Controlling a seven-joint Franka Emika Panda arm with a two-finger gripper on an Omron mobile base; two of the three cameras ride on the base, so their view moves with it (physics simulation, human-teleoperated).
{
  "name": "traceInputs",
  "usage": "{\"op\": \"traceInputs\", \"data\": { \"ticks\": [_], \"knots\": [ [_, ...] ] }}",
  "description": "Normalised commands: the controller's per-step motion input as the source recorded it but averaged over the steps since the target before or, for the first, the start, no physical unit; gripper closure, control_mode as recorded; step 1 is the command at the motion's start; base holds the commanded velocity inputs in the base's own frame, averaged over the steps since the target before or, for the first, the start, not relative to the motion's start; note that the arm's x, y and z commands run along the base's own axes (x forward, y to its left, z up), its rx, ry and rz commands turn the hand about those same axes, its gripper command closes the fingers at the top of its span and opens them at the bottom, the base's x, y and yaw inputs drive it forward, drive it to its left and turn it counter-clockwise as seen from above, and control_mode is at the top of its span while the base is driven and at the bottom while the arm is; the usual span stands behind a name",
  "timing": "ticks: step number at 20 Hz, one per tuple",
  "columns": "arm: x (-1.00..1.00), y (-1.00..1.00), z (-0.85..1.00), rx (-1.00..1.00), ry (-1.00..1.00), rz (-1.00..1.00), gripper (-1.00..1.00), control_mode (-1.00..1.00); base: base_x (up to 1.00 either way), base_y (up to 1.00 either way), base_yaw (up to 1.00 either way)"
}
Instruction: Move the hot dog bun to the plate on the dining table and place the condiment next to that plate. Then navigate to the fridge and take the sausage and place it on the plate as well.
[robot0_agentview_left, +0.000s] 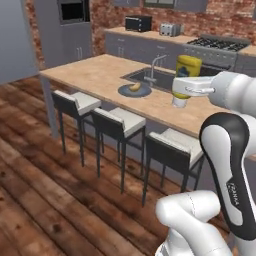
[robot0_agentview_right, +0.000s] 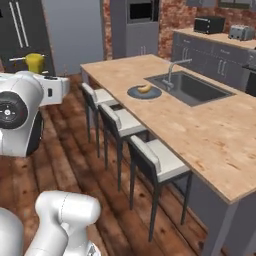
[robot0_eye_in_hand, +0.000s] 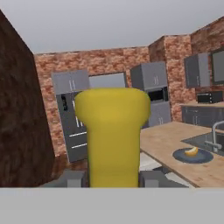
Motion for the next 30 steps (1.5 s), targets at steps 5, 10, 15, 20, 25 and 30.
{"op": "traceInputs", "data": {
  "ticks": [5, 10, 15, 20, 25, 30],
  "knots": [
    [0.0, 0.0, 0.0, 0.0, 0.0, 0.0, 1.0, 1.0, 0.59, 0.73, -0.62],
    [0.0, 0.0, 0.0, 0.0, 0.0, 0.0, 1.0, 1.0, 0.58, 0.83, -0.57],
    [0.0, 0.0, 0.0, 0.0, 0.0, 0.0, 1.0, 1.0, 0.61, 0.82, -0.58],
    [0.0, 0.0, 0.0, 0.0, 0.0, 0.0, 1.0, 1.0, 0.64, 0.83, -0.57],
    [0.0, 0.0, 0.0, 0.0, 0.0, 0.0, 1.0, 1.0, 0.72, 0.69, -0.48],
    [0.0, 0.0, 0.0, 0.0, 0.0, 0.0, 1.0, 1.0, 0.83, 0.53, -0.36]
  ]
}}
